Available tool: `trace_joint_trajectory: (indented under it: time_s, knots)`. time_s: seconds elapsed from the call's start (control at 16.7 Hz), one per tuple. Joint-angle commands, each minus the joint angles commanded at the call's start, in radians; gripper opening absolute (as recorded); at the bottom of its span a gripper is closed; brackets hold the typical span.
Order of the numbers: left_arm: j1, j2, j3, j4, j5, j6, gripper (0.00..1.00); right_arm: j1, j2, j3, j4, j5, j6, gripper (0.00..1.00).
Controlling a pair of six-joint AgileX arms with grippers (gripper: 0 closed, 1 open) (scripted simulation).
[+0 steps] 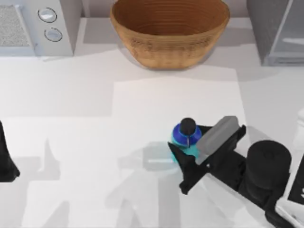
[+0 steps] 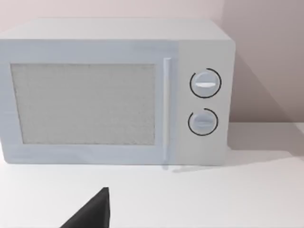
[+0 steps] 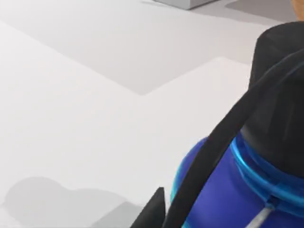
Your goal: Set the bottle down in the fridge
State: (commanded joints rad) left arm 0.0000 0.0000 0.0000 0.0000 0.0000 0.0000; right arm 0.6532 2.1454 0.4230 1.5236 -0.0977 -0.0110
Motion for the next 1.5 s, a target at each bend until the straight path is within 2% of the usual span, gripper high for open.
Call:
trace_joint_trajectory:
  time_s: [0.3,0.36,0.96,1.26,1.5]
  knots:
    - [0.0,0.0,0.0,0.0,0.0,0.0,1.0,0.0,0.0,0.0,0.0,0.0,0.0,0.03]
    - [0.0,0.0,0.0,0.0,0.0,0.0,1.0,0.0,0.0,0.0,0.0,0.0,0.0,0.01]
    - [0.0,0.0,0.0,0.0,0.0,0.0,1.0,-0.013,-0.016,-0.007,-0.011,-0.015,-0.009,0.01]
    - [0.0,0.0,0.0,0.0,0.0,0.0,1.0,-0.158,-0.183,-0.089,-0.117,-0.17,-0.036,0.01]
    - [0.0,0.0,0.0,0.0,0.0,0.0,1.0,-0.326,-0.366,-0.157,-0.208,-0.316,-0.052,0.01]
